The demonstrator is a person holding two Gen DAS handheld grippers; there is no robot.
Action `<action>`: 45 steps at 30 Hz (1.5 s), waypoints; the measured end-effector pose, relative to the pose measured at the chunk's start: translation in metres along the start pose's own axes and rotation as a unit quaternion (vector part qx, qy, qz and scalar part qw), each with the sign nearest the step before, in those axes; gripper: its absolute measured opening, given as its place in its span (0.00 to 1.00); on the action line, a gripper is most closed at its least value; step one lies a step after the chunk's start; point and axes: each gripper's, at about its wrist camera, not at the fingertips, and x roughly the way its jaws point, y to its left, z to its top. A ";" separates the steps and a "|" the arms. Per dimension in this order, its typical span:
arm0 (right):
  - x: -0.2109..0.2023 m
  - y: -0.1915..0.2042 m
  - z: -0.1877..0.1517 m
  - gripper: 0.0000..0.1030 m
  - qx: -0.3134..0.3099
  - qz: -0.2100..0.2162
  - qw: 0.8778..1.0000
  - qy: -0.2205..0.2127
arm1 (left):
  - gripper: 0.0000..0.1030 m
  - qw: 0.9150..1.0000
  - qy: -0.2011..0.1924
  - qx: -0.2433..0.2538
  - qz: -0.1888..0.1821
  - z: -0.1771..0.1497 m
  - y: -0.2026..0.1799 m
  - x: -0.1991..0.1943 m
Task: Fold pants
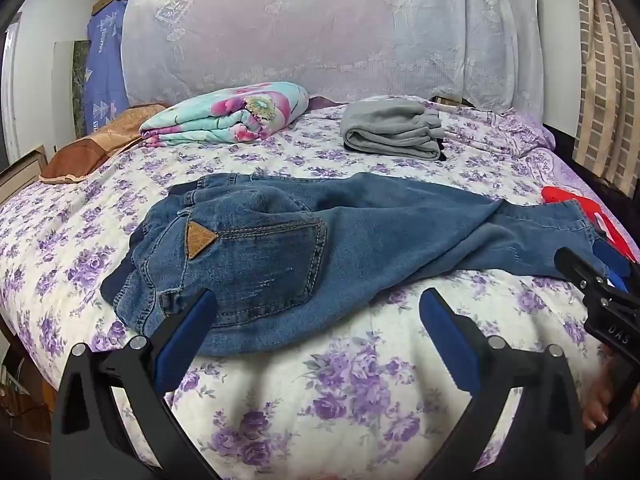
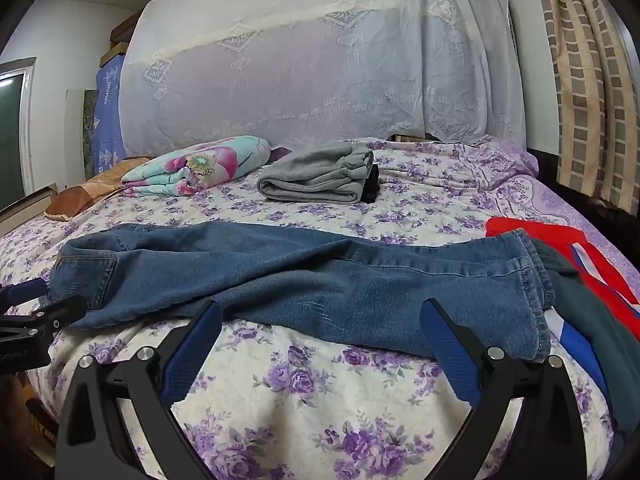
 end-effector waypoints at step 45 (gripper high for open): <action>0.005 -0.004 -0.007 0.97 0.005 0.000 1.000 0.008 | 0.96 0.999 -0.008 0.013 0.031 -0.004 0.001 -0.001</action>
